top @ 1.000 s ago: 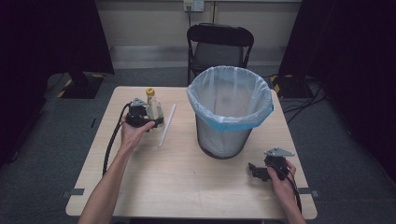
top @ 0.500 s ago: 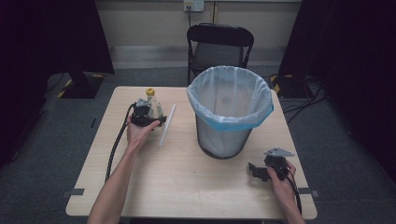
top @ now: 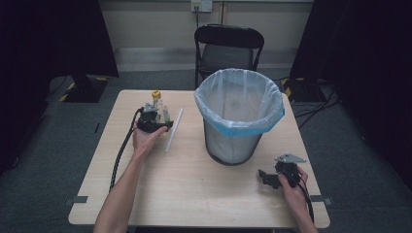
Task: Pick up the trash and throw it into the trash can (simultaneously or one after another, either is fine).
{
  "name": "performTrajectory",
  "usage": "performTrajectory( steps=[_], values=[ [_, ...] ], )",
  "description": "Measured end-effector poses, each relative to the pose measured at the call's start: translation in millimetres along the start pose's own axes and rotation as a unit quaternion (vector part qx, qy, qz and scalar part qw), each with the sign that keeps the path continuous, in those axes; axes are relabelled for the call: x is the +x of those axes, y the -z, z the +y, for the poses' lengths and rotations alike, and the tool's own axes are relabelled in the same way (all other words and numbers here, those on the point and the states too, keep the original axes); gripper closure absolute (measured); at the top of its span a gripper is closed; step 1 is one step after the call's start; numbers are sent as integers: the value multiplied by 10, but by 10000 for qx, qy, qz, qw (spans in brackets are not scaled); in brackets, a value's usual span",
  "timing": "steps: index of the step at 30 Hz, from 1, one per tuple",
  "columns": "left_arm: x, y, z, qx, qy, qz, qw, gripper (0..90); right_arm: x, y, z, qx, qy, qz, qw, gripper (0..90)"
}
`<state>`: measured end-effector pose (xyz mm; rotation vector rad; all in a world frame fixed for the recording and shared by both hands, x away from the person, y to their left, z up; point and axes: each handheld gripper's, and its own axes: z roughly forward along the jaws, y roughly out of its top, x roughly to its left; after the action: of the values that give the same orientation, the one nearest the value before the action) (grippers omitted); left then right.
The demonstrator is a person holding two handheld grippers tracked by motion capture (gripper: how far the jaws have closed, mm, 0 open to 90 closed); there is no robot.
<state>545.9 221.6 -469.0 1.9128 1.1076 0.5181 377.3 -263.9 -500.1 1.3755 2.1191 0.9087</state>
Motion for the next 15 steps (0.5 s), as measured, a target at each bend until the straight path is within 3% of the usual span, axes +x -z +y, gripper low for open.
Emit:
performTrajectory(
  steps=[6, 15],
  values=[
    [20, 33, 7, 10, 93, -25, 10000, 278, 0, 0, 0, 0, -2, 3, 10000, 116],
    [-2, 166, 87, -214, 152, -128, 9996, 278, 0, 0, 0, 0, -1, 1, 10000, 116]
  ],
)
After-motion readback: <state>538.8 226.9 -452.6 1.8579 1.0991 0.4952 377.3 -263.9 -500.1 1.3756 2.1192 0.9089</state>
